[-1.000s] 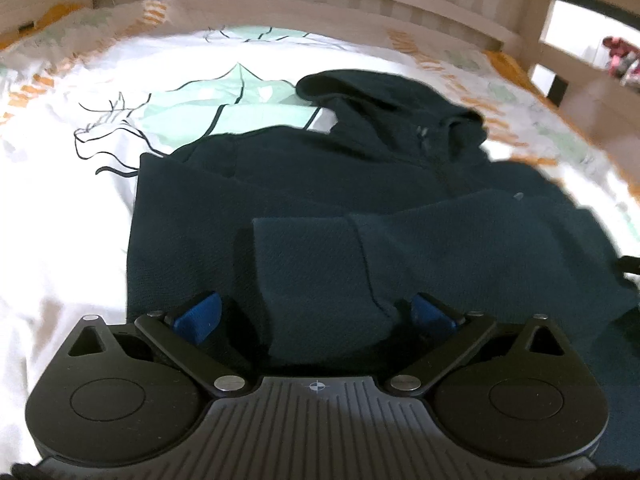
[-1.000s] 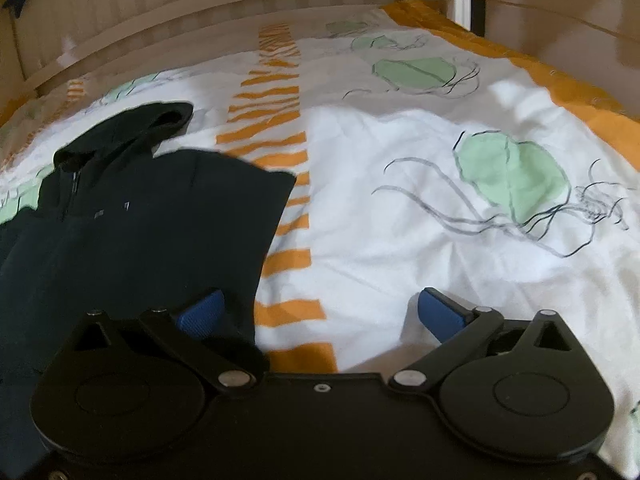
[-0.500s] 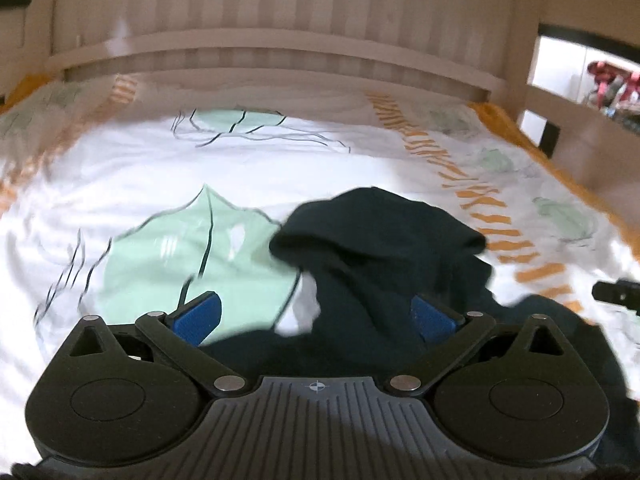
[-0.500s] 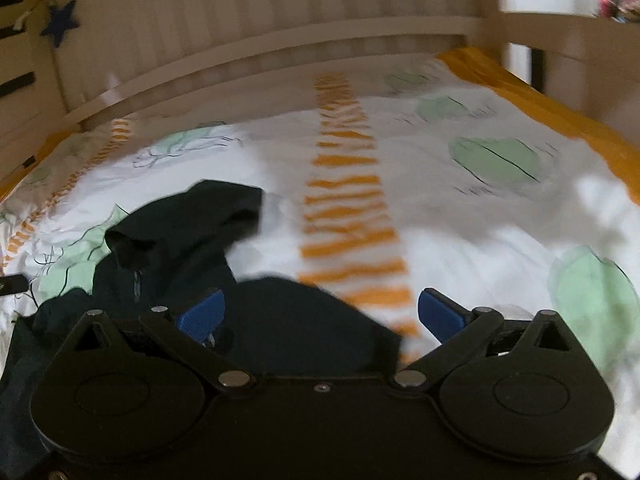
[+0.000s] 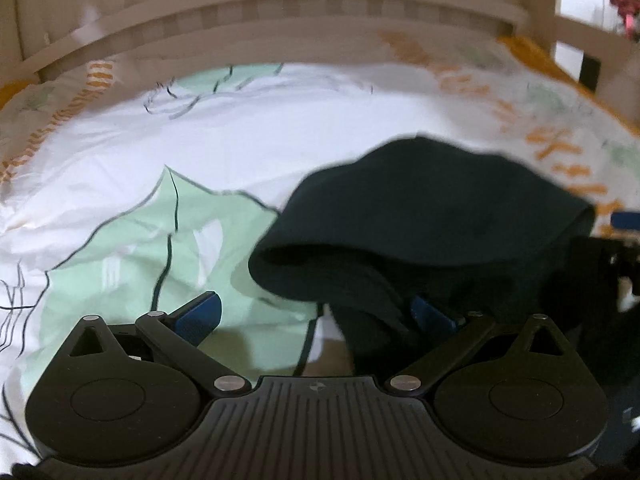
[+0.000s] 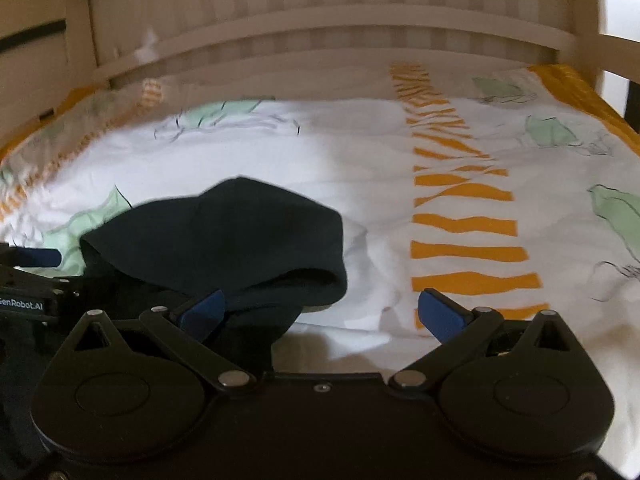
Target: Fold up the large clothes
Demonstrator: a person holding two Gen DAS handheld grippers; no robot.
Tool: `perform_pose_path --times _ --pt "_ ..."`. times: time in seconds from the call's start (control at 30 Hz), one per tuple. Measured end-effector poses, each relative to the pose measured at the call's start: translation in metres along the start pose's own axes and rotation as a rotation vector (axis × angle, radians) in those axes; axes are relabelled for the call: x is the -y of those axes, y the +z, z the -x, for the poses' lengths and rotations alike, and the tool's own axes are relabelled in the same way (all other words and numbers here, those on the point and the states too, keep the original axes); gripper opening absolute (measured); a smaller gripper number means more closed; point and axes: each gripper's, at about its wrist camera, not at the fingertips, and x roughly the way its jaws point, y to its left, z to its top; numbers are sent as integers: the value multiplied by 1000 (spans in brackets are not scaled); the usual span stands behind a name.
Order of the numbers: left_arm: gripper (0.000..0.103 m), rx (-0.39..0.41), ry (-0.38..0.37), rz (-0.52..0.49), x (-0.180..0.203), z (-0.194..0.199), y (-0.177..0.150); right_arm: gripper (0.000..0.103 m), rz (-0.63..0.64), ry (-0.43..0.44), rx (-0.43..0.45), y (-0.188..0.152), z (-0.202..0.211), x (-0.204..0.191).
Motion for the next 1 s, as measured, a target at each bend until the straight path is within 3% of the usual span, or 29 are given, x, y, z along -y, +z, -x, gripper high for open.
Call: perform_pose_path --times 0.17,0.5,0.6,0.7,0.77,0.87,1.0 --pt "103 7 -8 27 -8 -11 2 102 13 -10 -32 2 -20 3" --pt "103 48 115 6 -23 -26 25 102 8 -105 -43 14 -33 18" --pt "103 91 162 82 -39 -19 25 102 9 -123 -48 18 -38 24" --pt "103 134 150 161 -58 -6 21 102 19 -169 66 28 -24 26" --pt "103 108 146 125 -60 -6 14 102 -15 -157 127 33 -14 32" --pt "103 30 94 80 -67 -10 0 102 -21 -119 34 29 -21 40" --pt "103 -38 24 119 -78 -8 3 102 36 -63 -91 10 -29 46"
